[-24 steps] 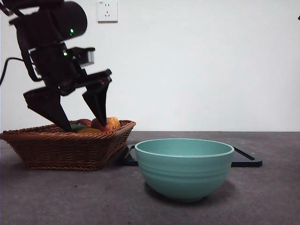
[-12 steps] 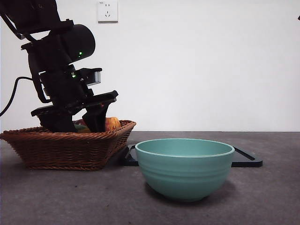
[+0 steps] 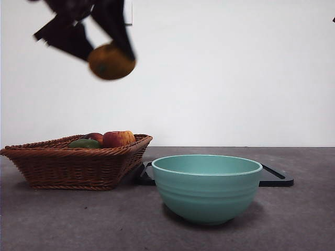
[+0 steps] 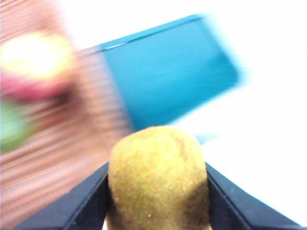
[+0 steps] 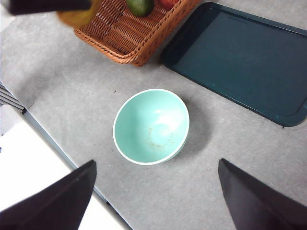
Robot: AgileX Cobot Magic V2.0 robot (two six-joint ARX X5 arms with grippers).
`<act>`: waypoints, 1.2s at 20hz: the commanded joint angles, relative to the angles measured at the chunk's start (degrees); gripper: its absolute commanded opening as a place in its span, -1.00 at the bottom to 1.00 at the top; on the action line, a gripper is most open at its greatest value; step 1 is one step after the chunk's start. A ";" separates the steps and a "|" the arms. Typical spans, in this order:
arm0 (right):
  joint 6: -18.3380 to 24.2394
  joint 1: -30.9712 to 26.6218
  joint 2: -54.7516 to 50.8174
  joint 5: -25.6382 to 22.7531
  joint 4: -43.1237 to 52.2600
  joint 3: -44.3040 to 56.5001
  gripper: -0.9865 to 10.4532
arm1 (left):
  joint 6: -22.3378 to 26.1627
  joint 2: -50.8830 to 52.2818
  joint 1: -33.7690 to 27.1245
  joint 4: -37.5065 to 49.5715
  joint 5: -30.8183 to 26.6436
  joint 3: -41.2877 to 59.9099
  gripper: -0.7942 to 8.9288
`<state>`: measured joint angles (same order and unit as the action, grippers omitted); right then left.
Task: Pick up the wifruite, put it on the bowl, pick up the plate, put it on desk
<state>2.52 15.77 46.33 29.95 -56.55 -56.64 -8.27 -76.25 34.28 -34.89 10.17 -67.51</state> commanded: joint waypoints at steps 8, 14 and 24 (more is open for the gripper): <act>-0.63 0.28 0.39 0.04 0.37 -1.20 -0.11 | -0.13 -12.28 15.65 4.24 0.04 -1.22 -0.39; -0.63 0.28 0.39 0.04 0.37 -1.20 -0.11 | 0.59 -22.34 18.18 9.35 -4.66 -1.22 -0.39; -0.66 0.28 0.39 0.04 0.20 -1.20 -0.11 | 0.70 -26.95 19.50 9.73 -4.79 -1.22 -0.18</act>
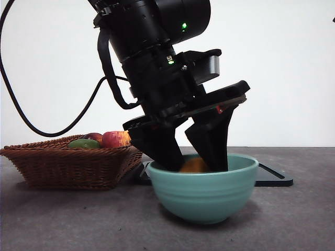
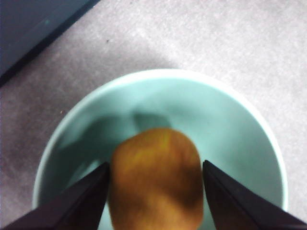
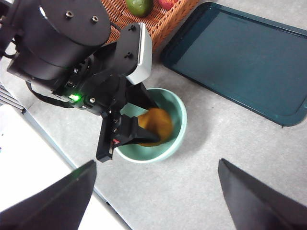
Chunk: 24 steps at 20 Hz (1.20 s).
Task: Pick up the wifruite, put it on the bowl, pick up the plate, put it on desk
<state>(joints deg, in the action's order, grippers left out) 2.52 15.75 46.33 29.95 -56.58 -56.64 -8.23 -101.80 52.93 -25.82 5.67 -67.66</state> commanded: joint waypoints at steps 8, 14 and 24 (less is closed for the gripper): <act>-0.63 0.31 0.39 0.04 0.11 -1.20 -0.11 | -0.15 2.25 1.09 1.01 -0.24 -1.38 -0.19; -0.63 0.31 0.39 0.02 0.11 -1.20 -0.11 | -0.74 14.08 -0.22 -1.16 -0.26 -1.38 -0.19; -0.61 0.31 0.39 0.02 -0.09 -1.20 -0.11 | -4.46 37.11 -10.84 -3.30 -0.20 4.31 -0.19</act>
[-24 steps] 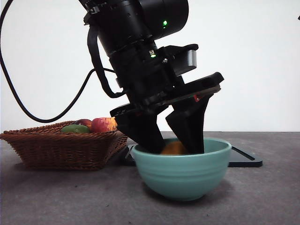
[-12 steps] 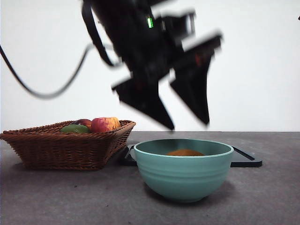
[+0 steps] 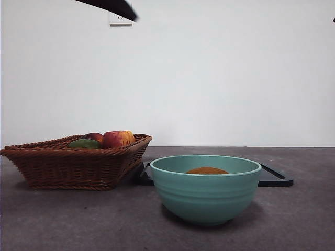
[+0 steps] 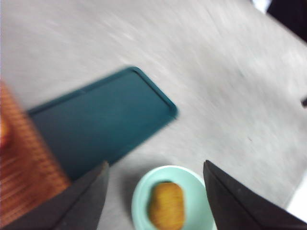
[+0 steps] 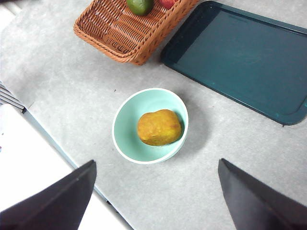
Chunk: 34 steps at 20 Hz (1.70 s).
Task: Pick up the wifruite, put it on the bowl, pick up the plate, put it on desk
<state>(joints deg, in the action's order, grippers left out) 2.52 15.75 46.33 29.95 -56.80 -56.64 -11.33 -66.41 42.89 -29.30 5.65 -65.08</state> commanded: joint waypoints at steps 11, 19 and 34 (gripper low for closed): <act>-0.63 0.31 0.42 0.02 0.13 -1.18 -0.11 | 0.98 18.23 -4.59 -11.50 16.39 16.57 -0.19; -1.05 0.31 0.44 0.02 0.11 -1.18 -0.11 | 1.20 18.23 -4.59 -11.87 16.46 16.57 -0.19; -7.02 0.31 0.96 0.00 -0.70 -0.98 -0.11 | 1.20 18.23 -4.59 -11.87 16.46 16.55 -0.19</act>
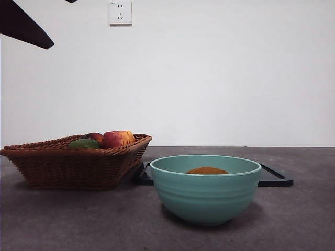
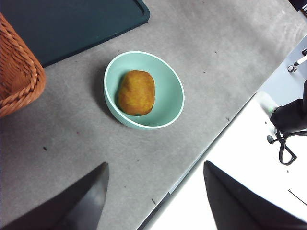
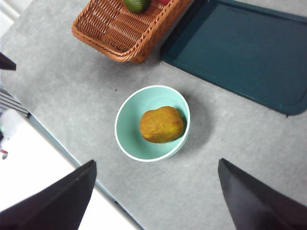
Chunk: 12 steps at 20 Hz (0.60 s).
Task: Pick up the wifruite, put it on the bowl, pick up the plate, put it on desk
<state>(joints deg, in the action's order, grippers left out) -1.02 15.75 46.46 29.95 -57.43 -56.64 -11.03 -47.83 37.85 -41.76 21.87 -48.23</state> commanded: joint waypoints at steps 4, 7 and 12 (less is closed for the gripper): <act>-7.26 0.39 3.13 -2.14 0.11 1.66 -0.12 | 0.90 -0.35 0.46 0.59 0.24 -0.31 -0.19; -9.66 1.27 5.73 -3.39 3.96 5.73 -0.12 | 0.92 -0.35 0.46 0.61 0.24 -0.31 -0.19; -14.97 7.61 12.63 -8.83 15.72 11.50 -0.22 | 0.92 -0.35 0.46 0.59 0.24 -0.31 -0.19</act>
<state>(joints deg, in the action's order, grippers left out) -14.02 22.76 58.41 22.04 -42.78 -45.04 -11.03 -47.83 37.85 -41.76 21.87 -48.23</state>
